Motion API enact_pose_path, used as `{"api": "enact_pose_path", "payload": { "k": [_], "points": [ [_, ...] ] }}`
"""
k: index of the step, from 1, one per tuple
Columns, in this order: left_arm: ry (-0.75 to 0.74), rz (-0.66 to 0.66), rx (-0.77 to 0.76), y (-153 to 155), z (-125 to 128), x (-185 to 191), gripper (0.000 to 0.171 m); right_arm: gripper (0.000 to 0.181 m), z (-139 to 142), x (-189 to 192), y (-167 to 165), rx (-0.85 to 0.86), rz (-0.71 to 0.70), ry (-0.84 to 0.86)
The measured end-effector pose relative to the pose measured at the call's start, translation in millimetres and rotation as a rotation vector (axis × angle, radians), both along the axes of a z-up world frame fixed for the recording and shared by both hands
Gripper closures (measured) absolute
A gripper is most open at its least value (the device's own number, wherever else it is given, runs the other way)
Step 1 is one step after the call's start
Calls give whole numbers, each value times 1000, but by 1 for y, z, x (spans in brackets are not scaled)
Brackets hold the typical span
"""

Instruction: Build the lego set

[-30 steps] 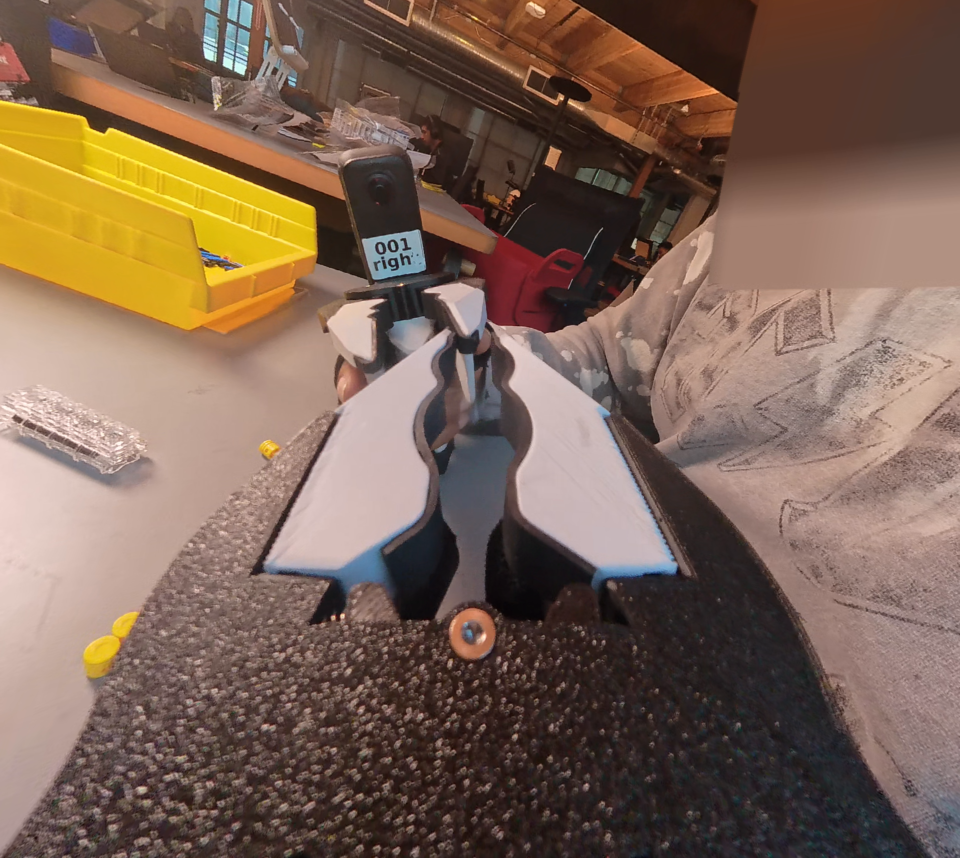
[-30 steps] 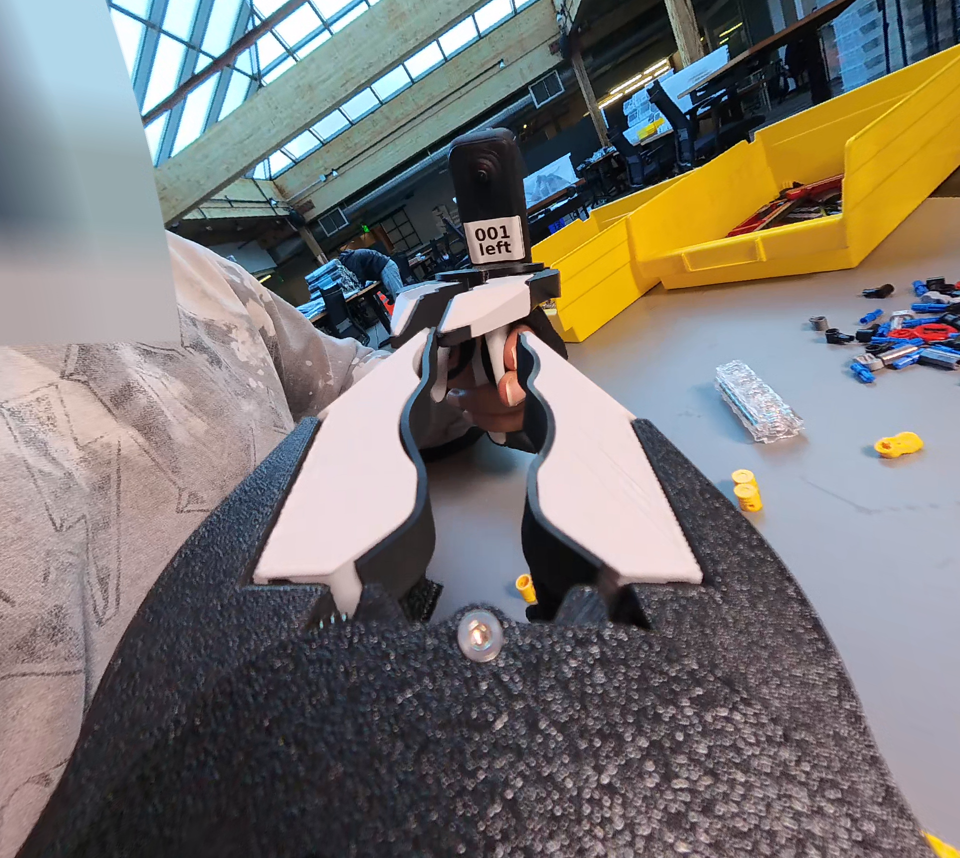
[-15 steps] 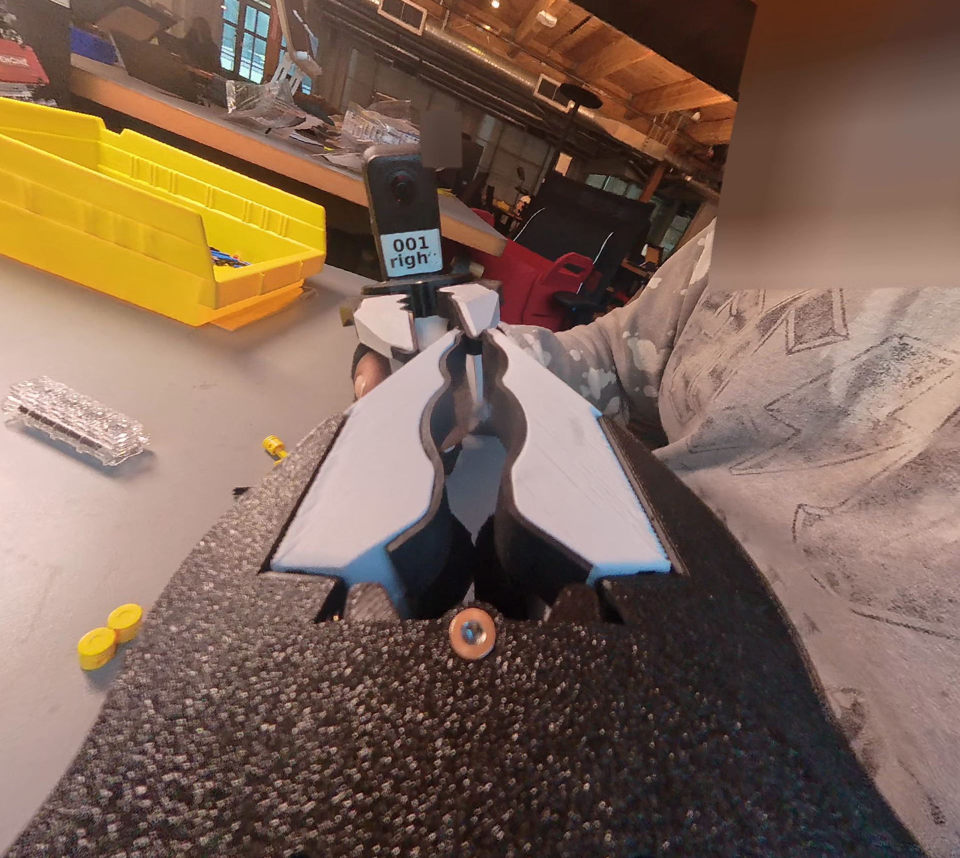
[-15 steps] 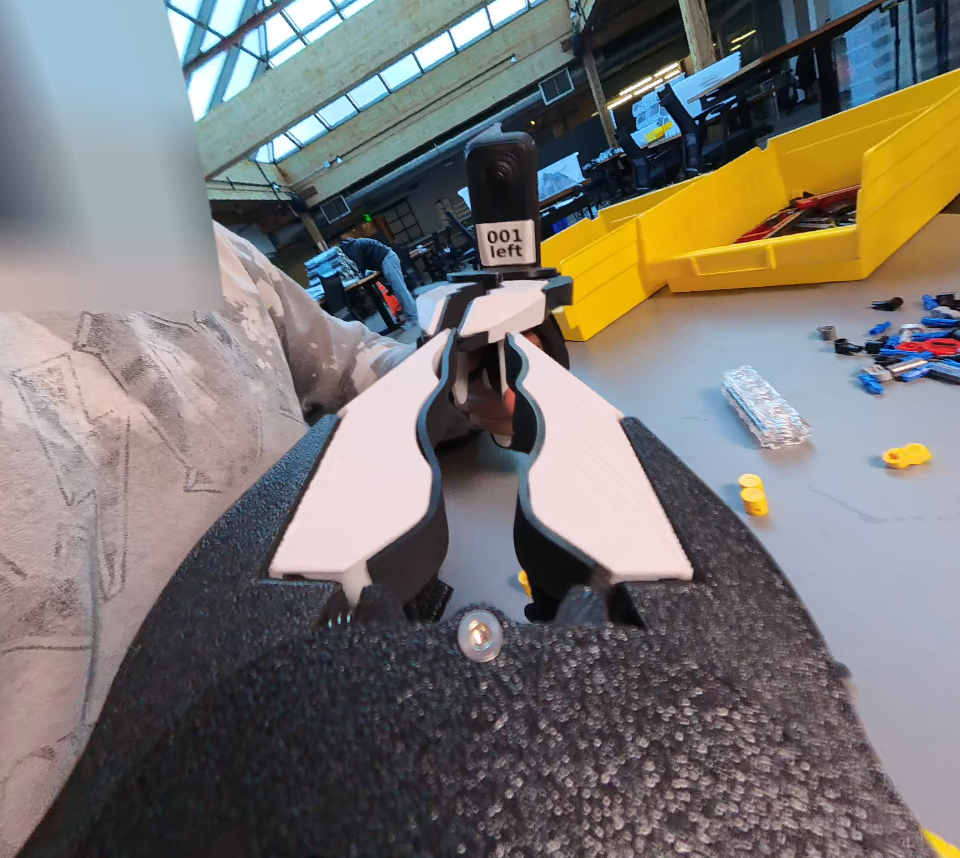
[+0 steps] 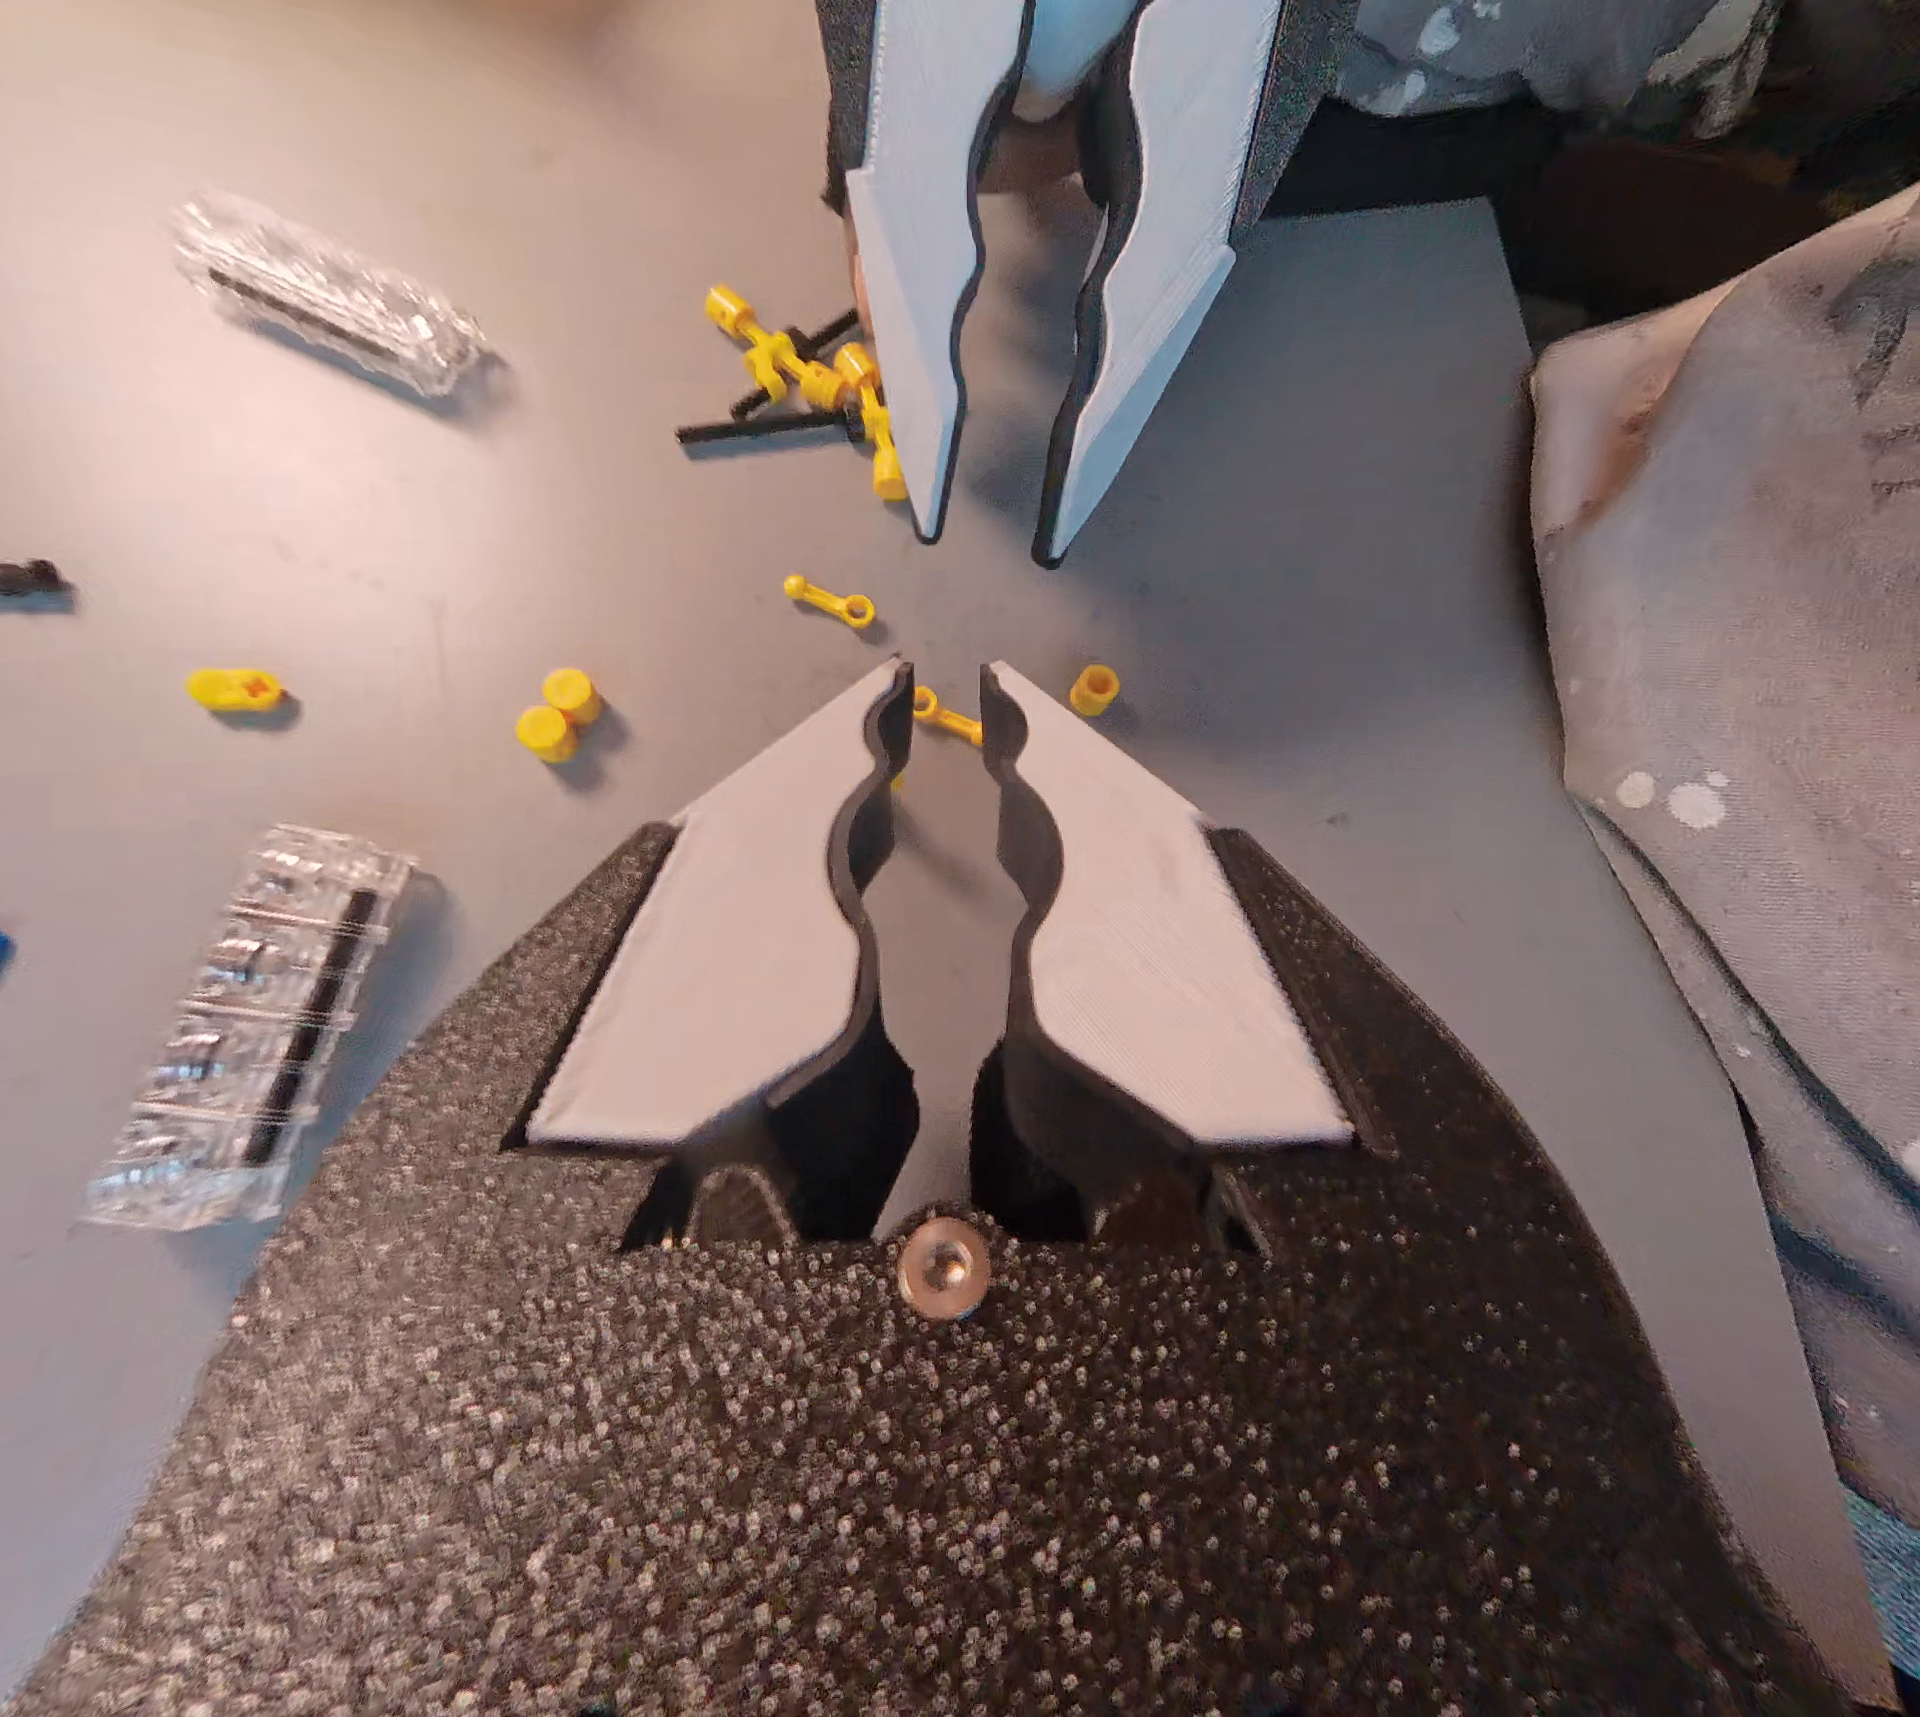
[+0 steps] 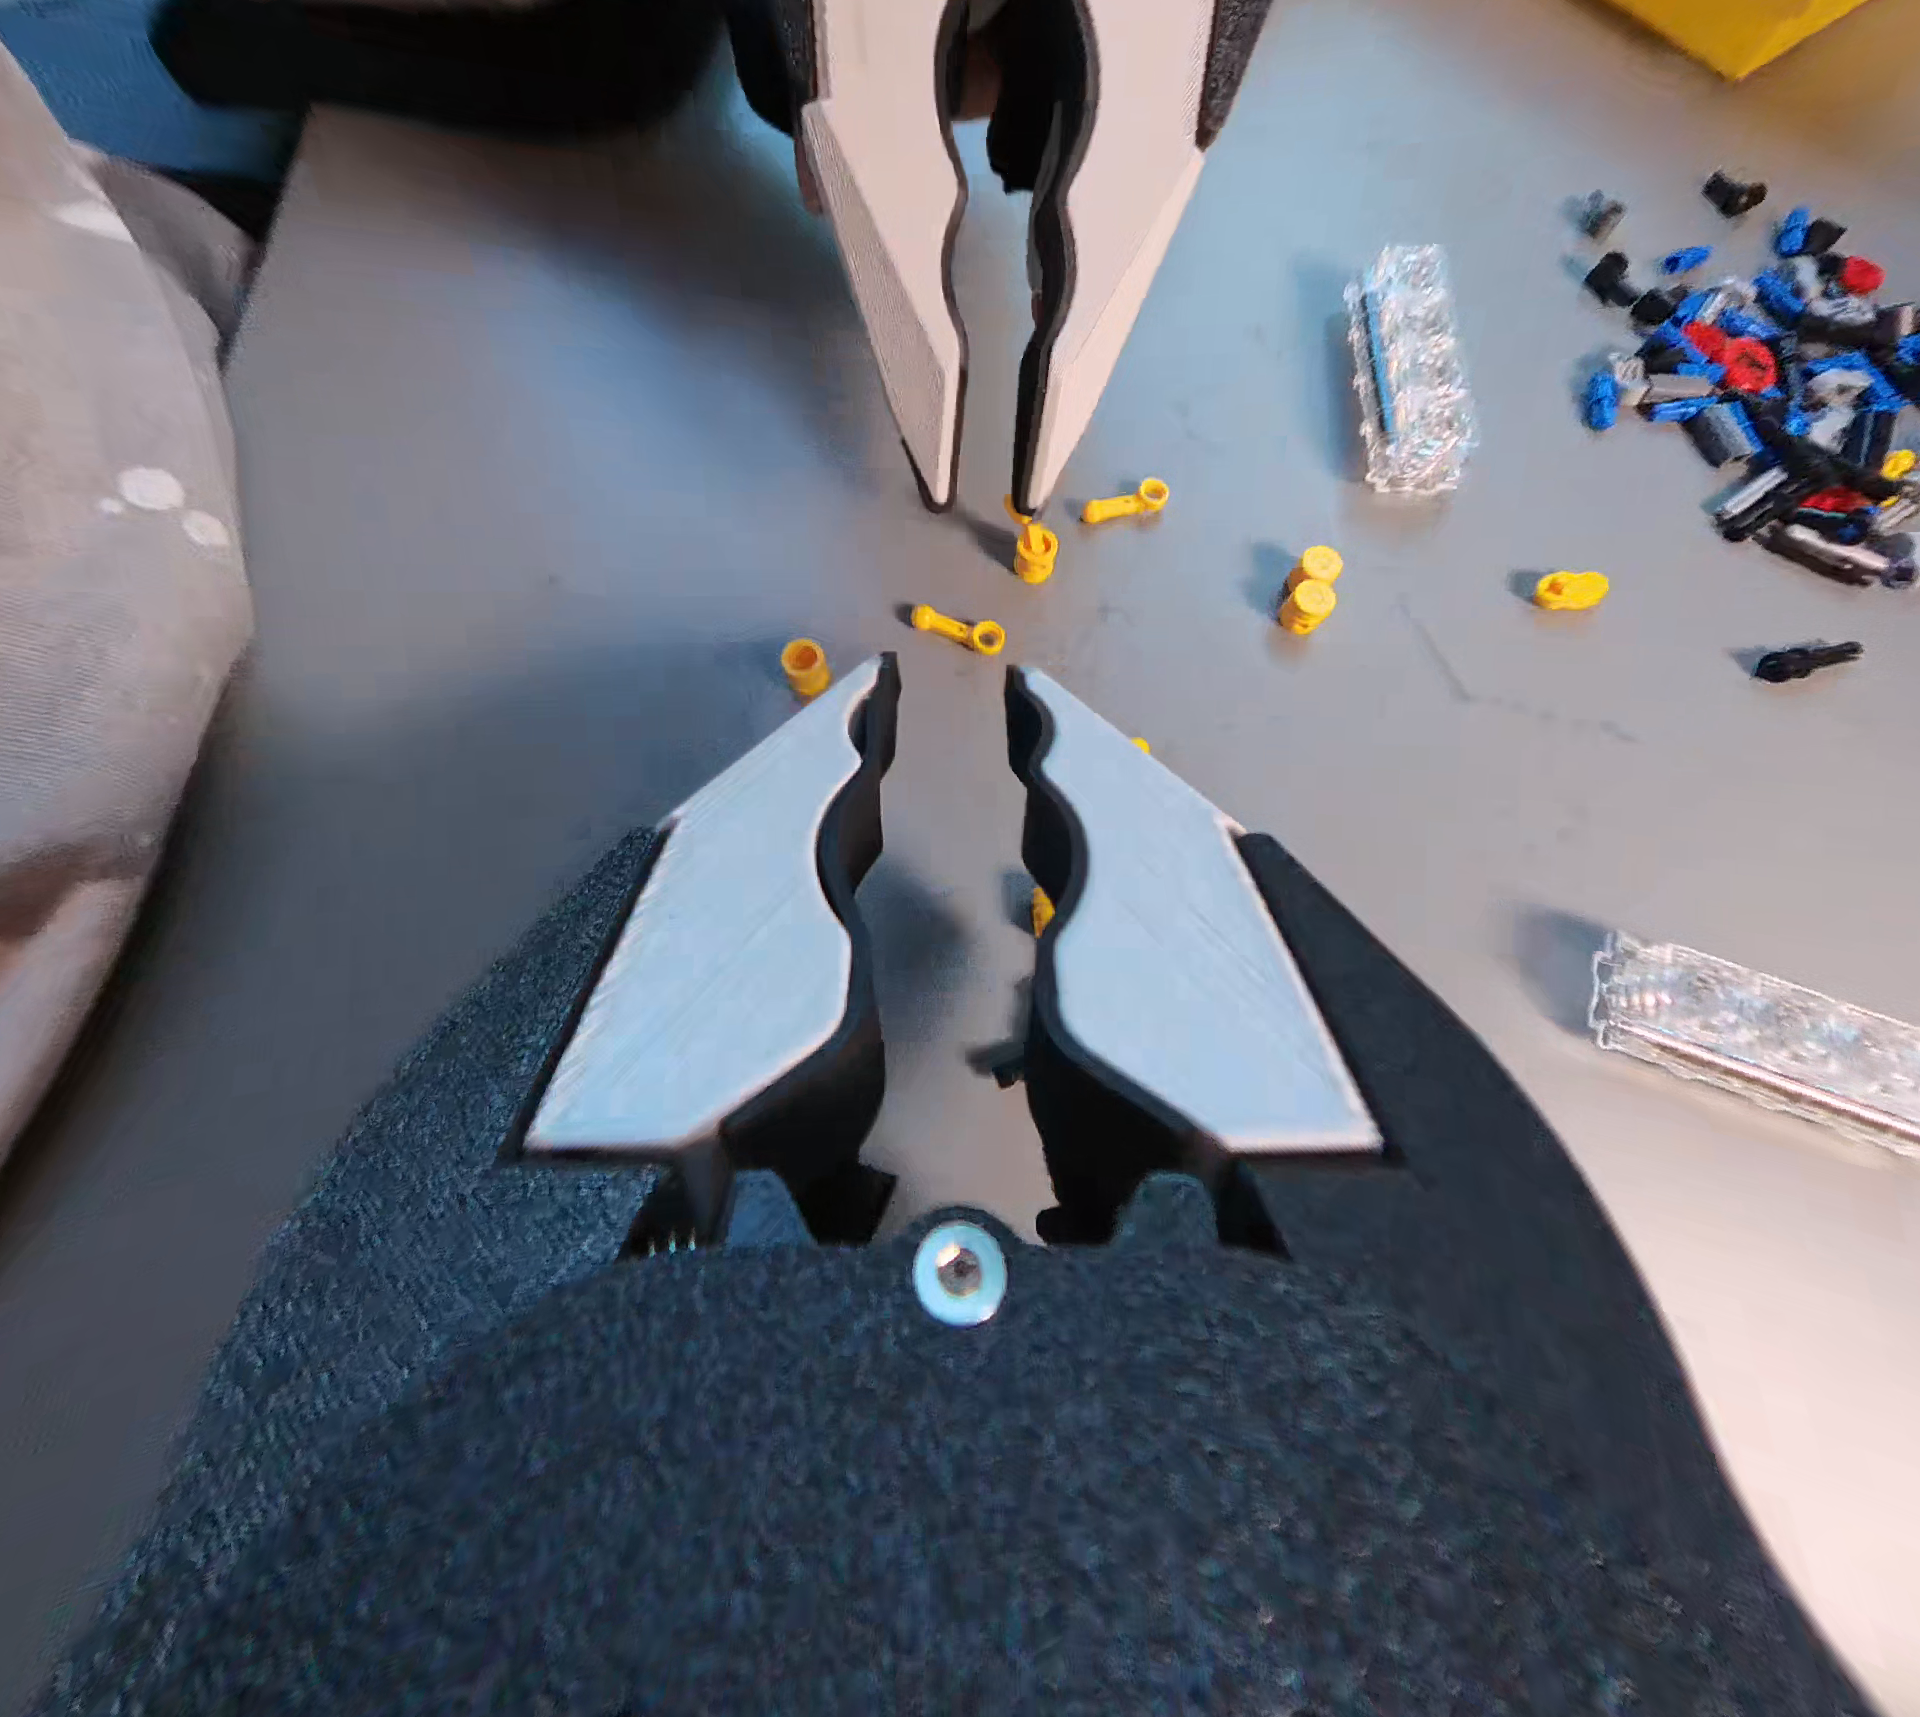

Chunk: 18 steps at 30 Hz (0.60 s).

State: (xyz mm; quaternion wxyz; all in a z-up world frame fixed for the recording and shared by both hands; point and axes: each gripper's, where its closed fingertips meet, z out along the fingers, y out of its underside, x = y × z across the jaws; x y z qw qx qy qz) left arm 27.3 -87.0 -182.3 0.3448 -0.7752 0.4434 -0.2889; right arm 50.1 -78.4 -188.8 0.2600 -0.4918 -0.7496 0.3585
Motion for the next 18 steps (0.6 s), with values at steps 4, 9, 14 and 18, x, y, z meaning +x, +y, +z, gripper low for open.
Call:
{"api": "enact_pose_path", "payload": {
  "k": [4, 9, 14, 18],
  "points": [
    [79, -10, -85, -8, -23, 4, 159, 161, -14, -9, 1, 83, 41, -103],
    [114, 1, -91, -9, -27, -1, 159, 160, -23, -23, 0, 150, 156, -188],
    [98, 16, -77, -8, -21, -9, 160, 174, -32, -22, -5, 127, 275, -343],
    [30, 19, -68, -9, -10, -9, 160, 175, -10, -26, -1, 119, 219, -222]
  ]
}}
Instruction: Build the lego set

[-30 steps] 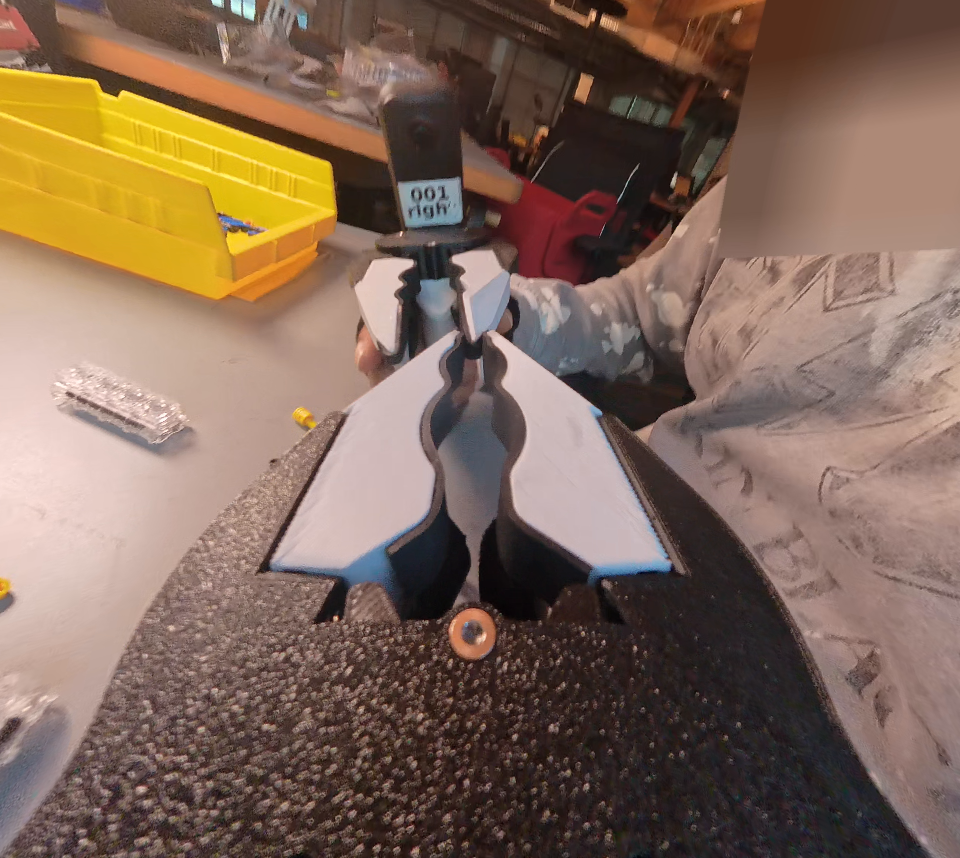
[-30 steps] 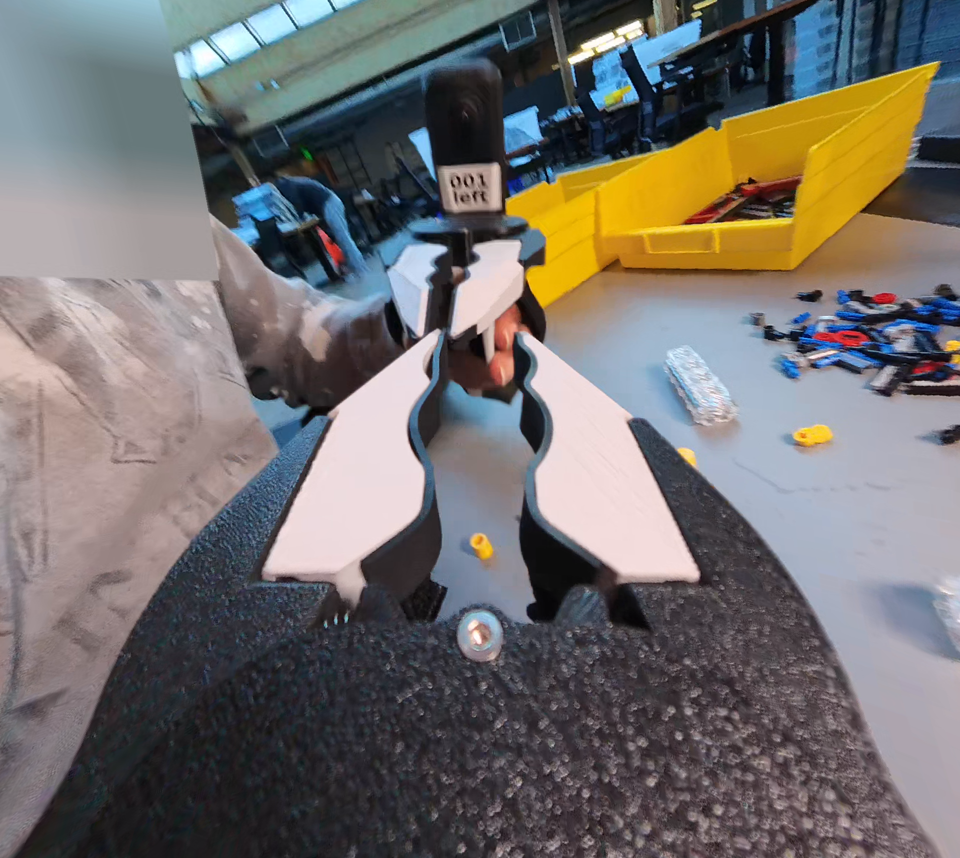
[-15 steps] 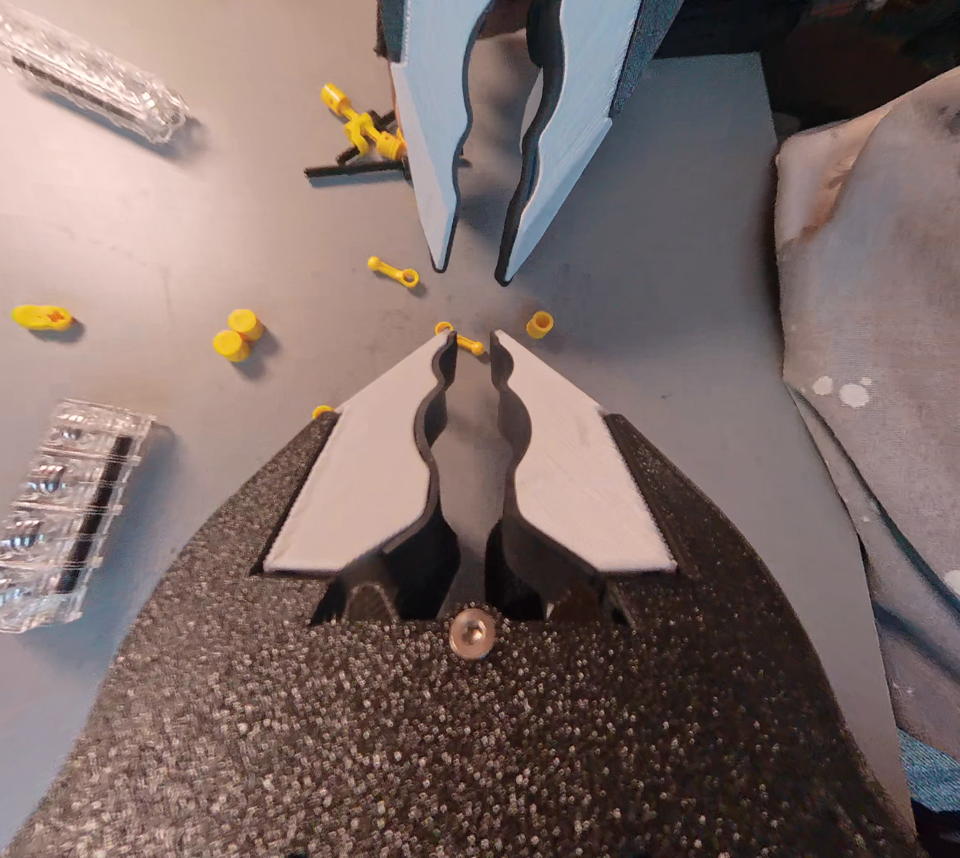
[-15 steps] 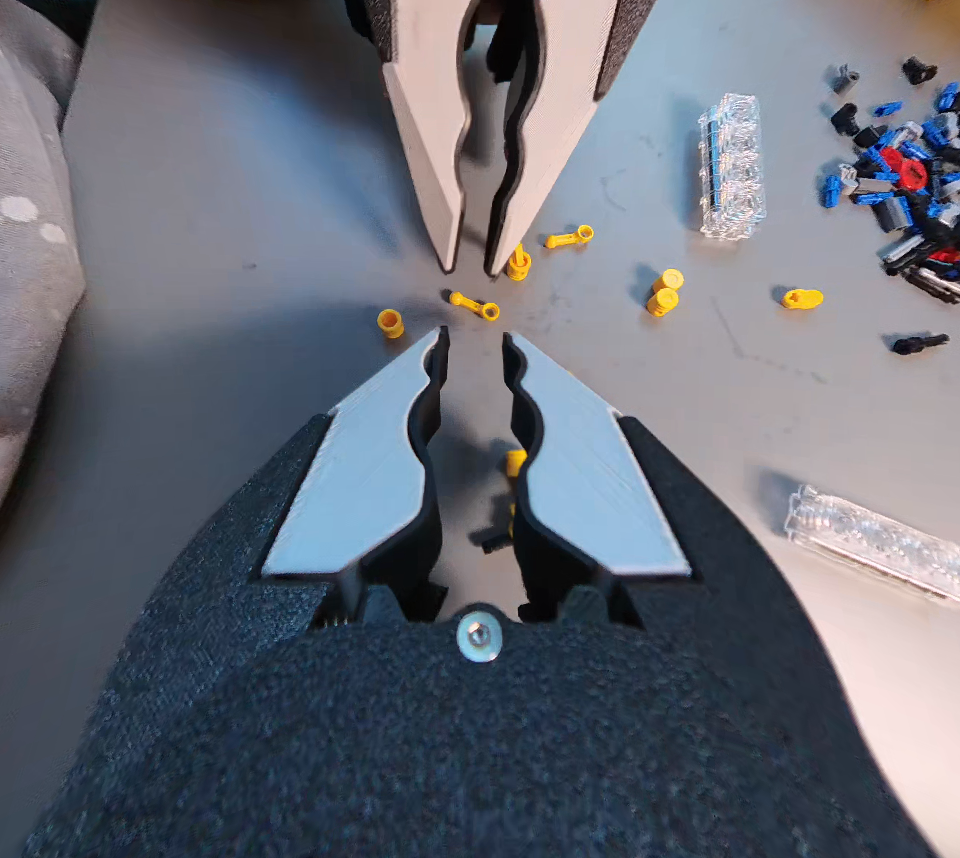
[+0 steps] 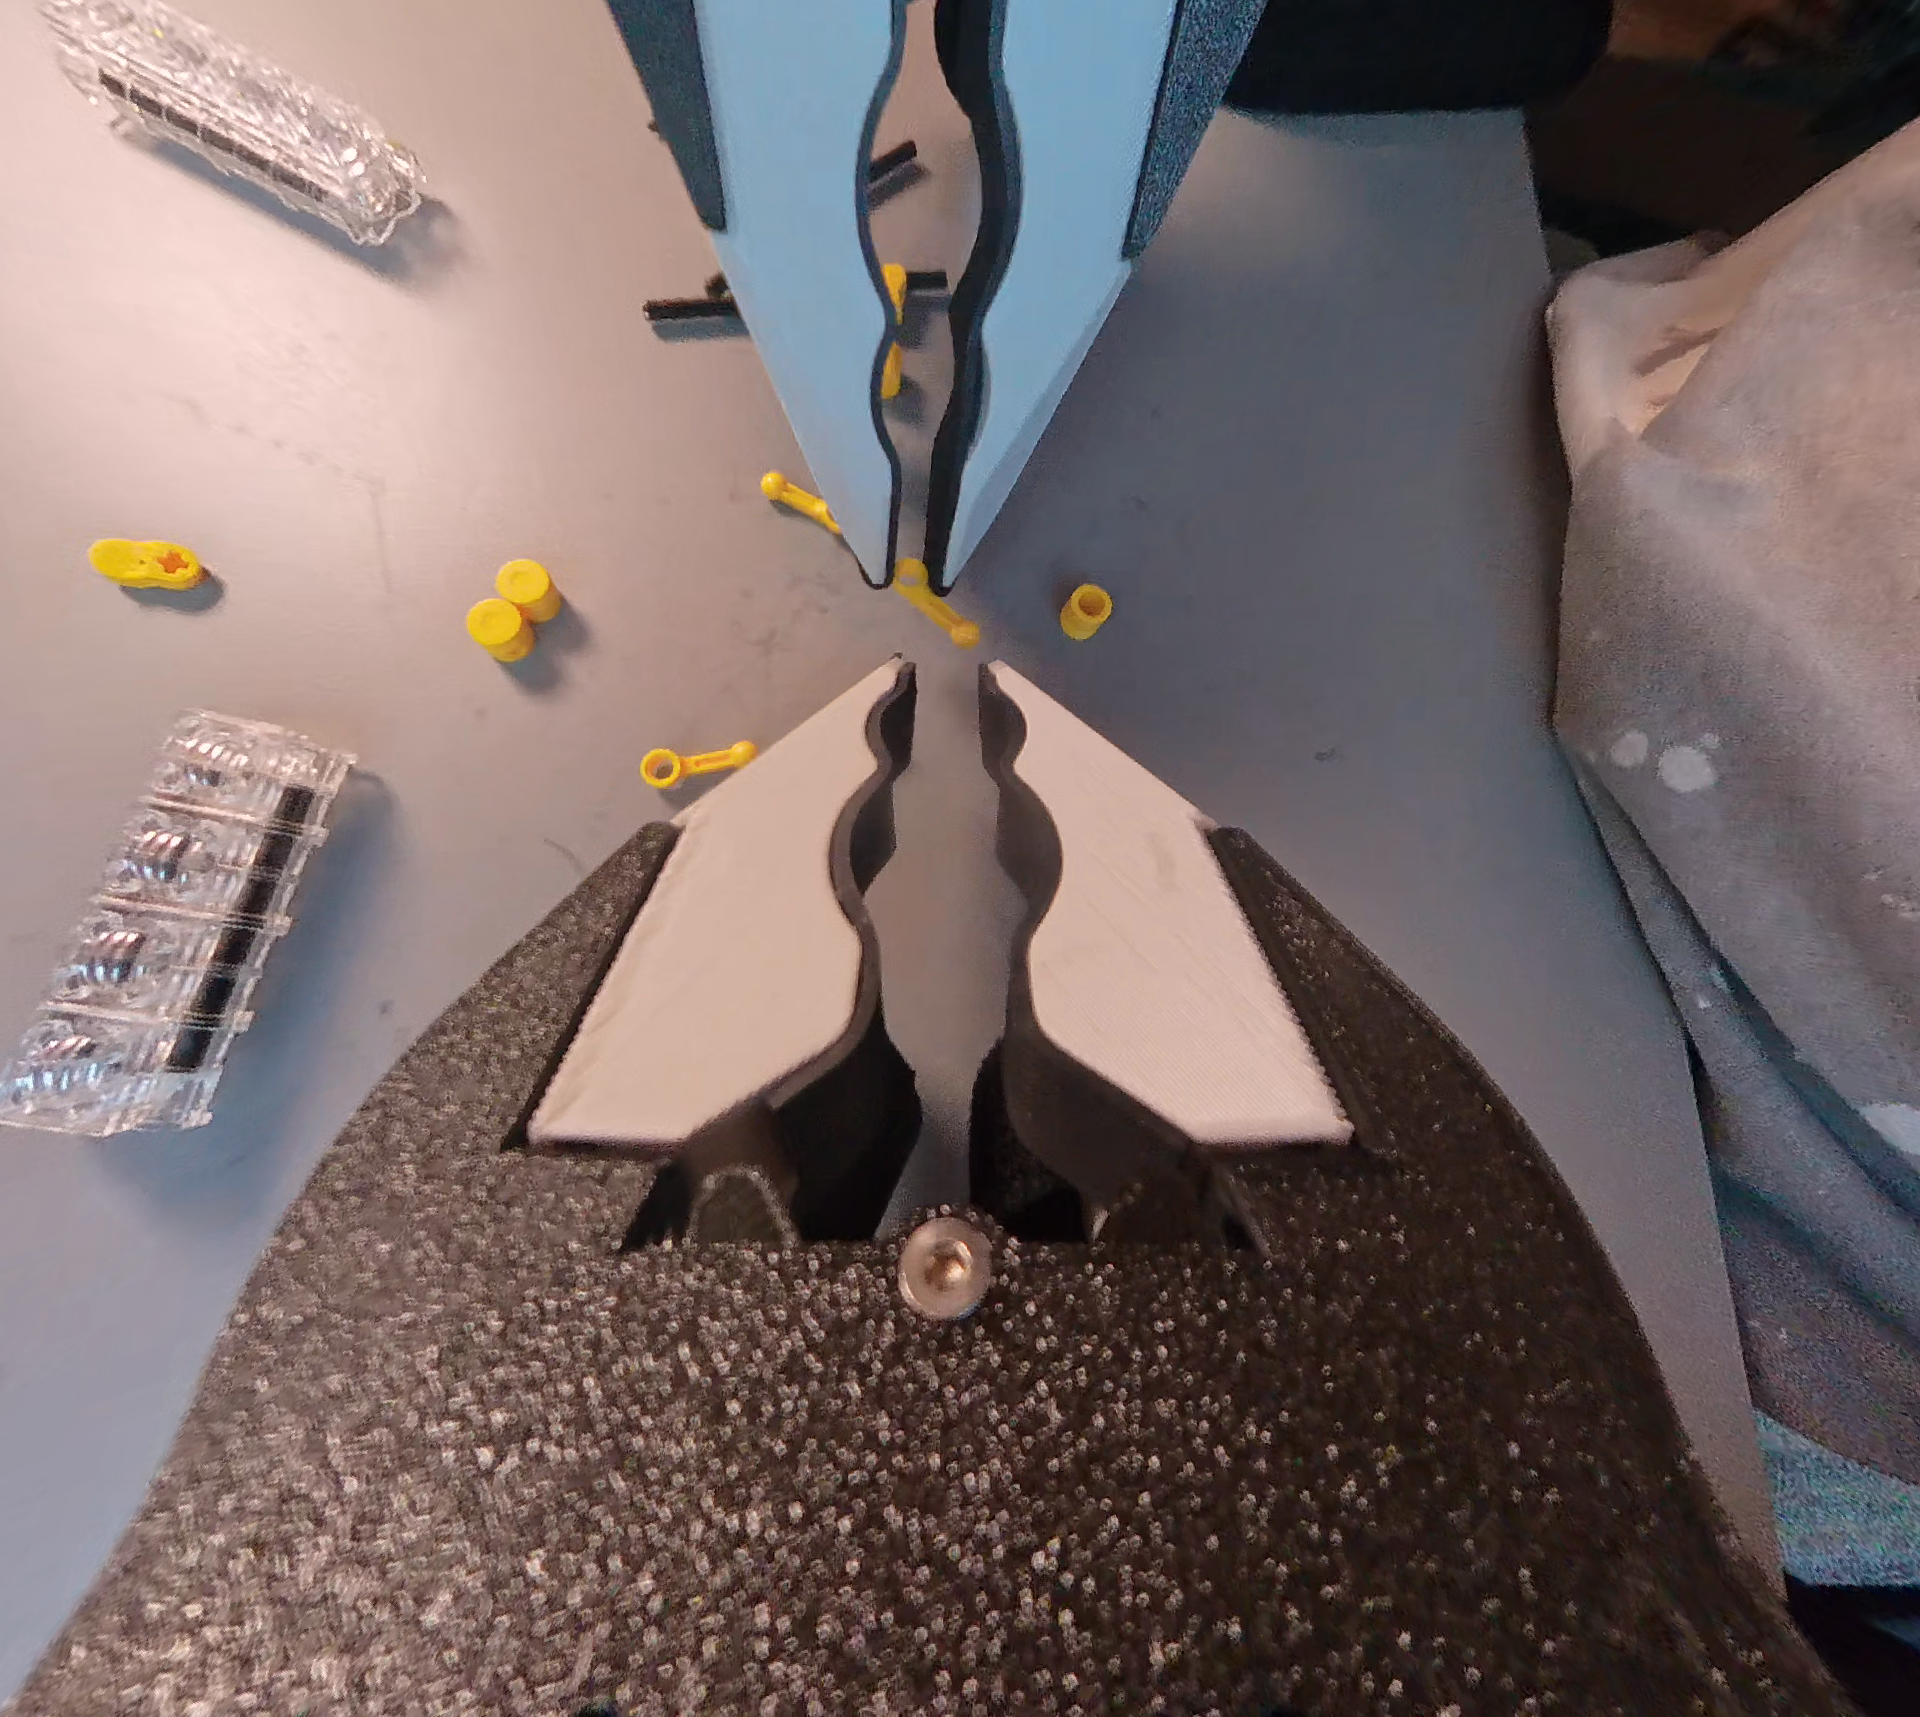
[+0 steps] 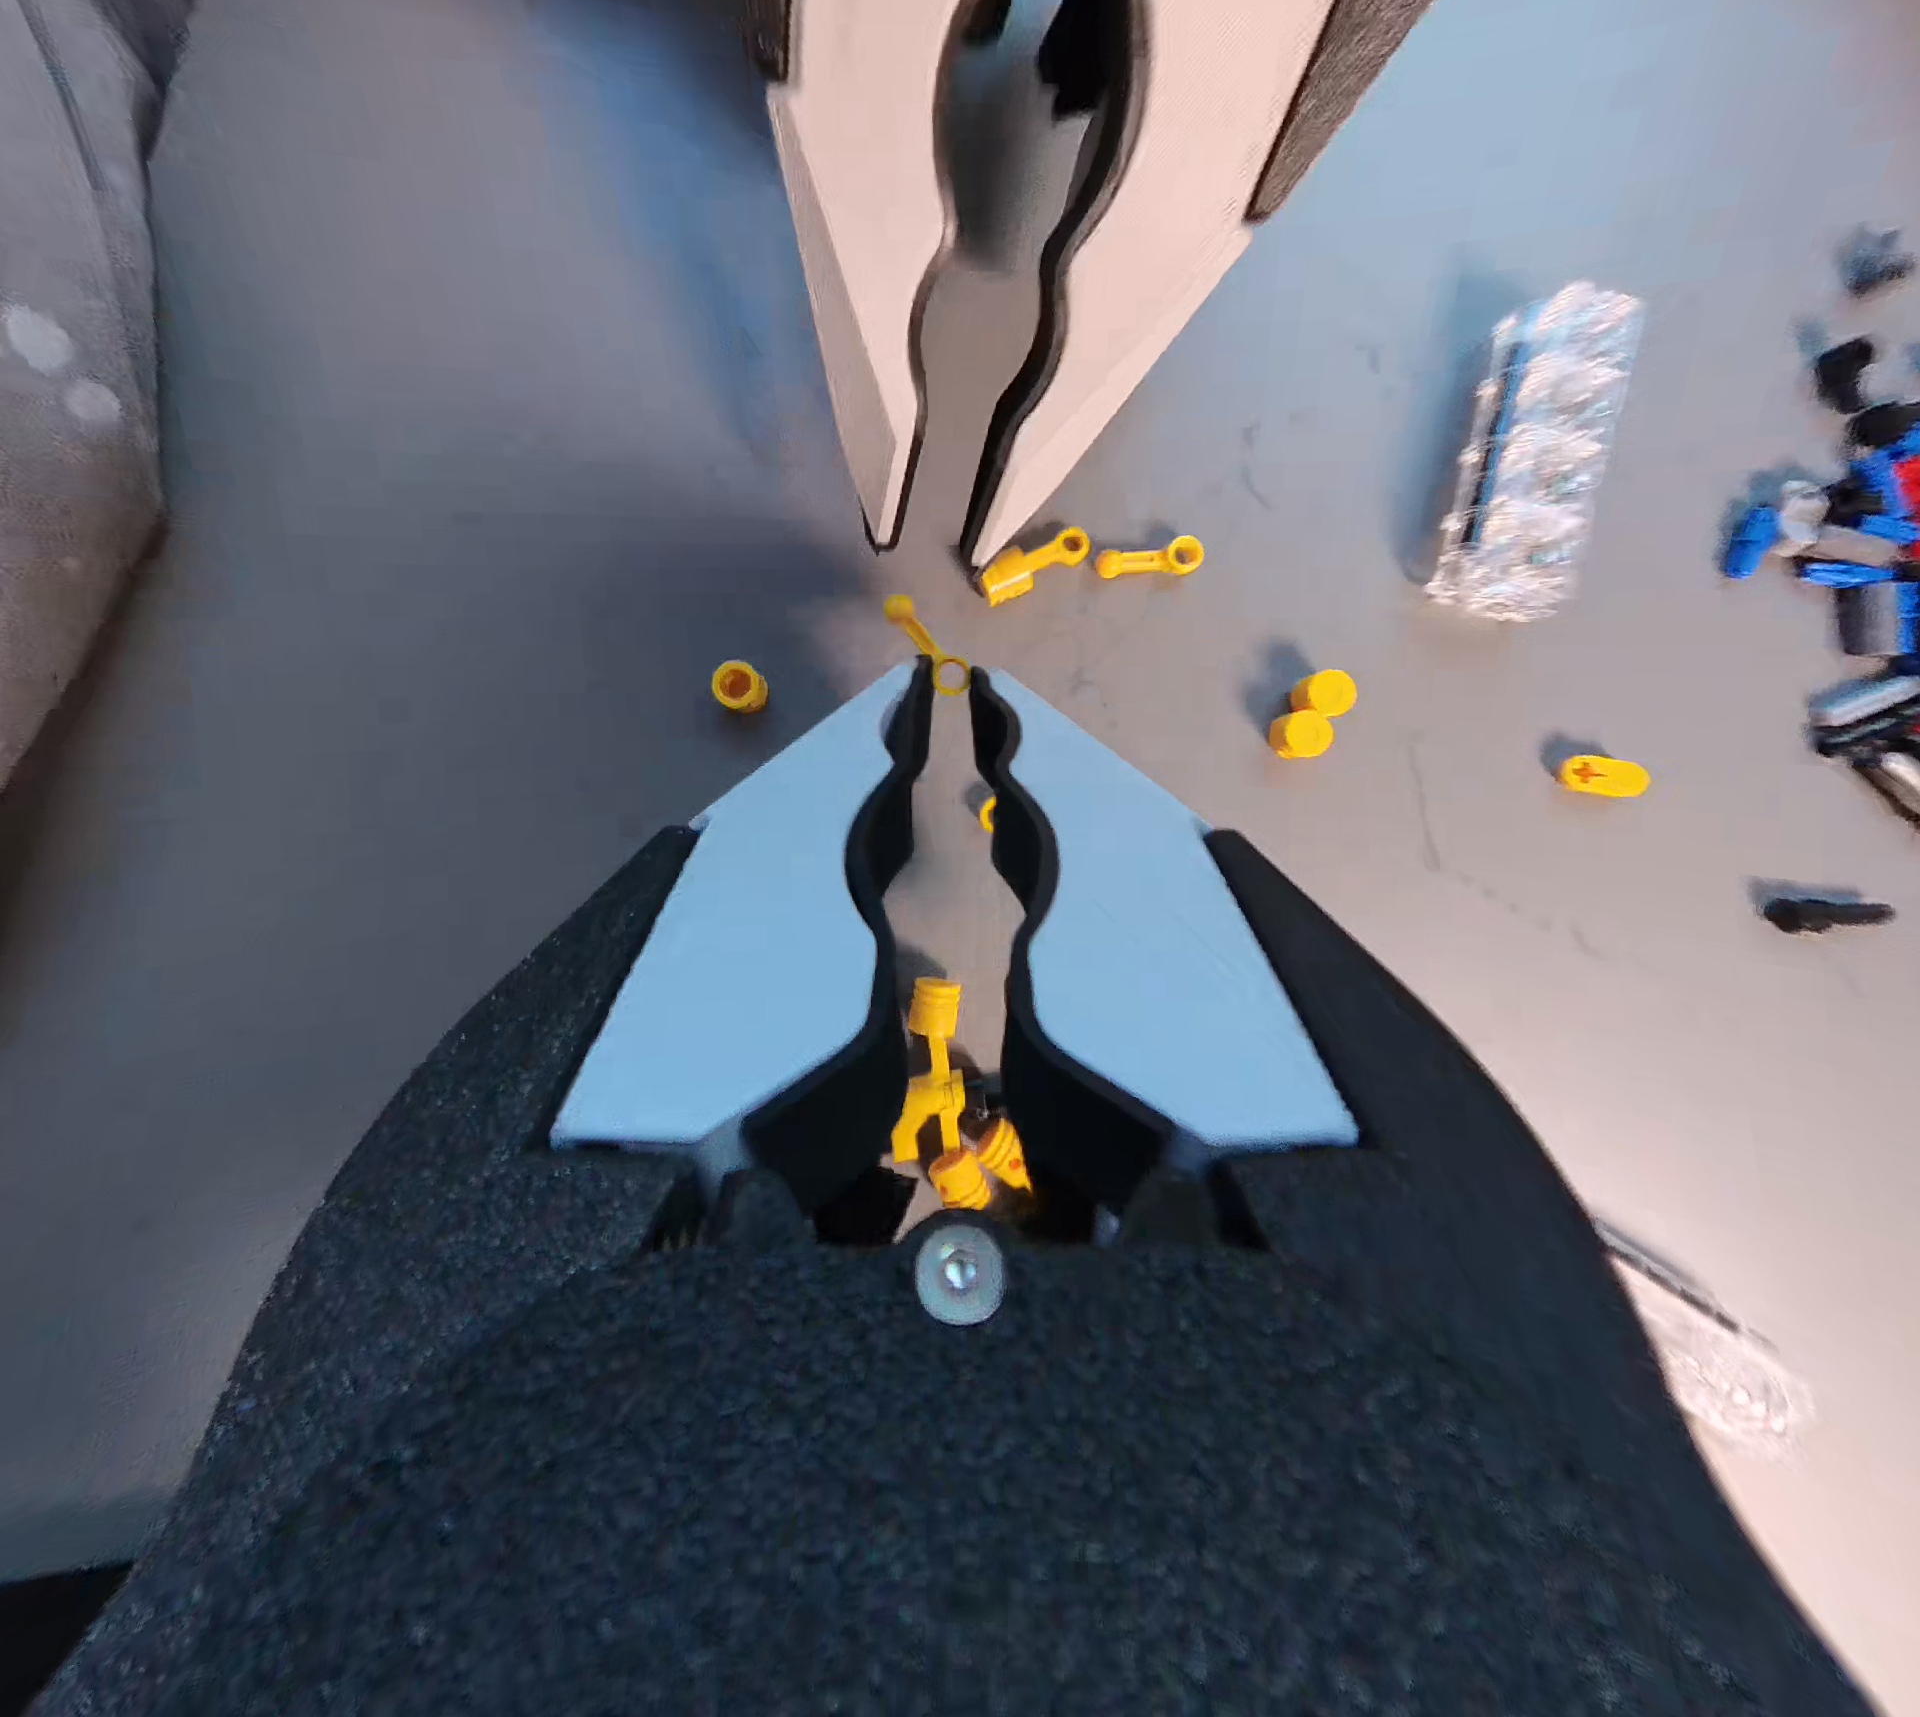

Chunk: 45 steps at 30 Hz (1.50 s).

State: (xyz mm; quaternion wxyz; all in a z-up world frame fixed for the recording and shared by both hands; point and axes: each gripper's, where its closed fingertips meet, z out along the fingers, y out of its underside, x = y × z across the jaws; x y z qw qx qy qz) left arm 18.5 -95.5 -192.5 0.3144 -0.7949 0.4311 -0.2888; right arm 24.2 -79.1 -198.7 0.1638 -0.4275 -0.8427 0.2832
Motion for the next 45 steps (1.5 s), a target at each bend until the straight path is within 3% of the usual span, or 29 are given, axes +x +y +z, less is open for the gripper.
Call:
{"api": "enact_pose_path", "payload": {
  "k": [5, 12, 16, 23, 36, 41, 45],
  "points": [
    [-239, -6, -51, -1, 28, 16, 157, 175, 40, 1, 3, 90, -78, 247],
    [-449, 27, -99, 4, 55, 23, 161, 175, 62, 6, 0, 284, -106, 370],
    [-432, 19, -35, 5, 57, 24, 166, 174, 74, 7, -4, 243, -123, 417],
    [-328, 1, 227, 8, 63, 29, 166, 167, 79, 13, -8, -78, -211, 374],
    [-102, 51, 493, 20, 59, 27, 166, 177, 72, 11, 2, -144, -289, 319],
    [-175, -37, 280, 4, 48, 22, 158, 177, 58, 21, -7, -27, -213, 270],
    [-99, -130, 136, -15, 11, 18, 152, 177, 27, 28, -29, 63, -100, 138]
  ]
}}
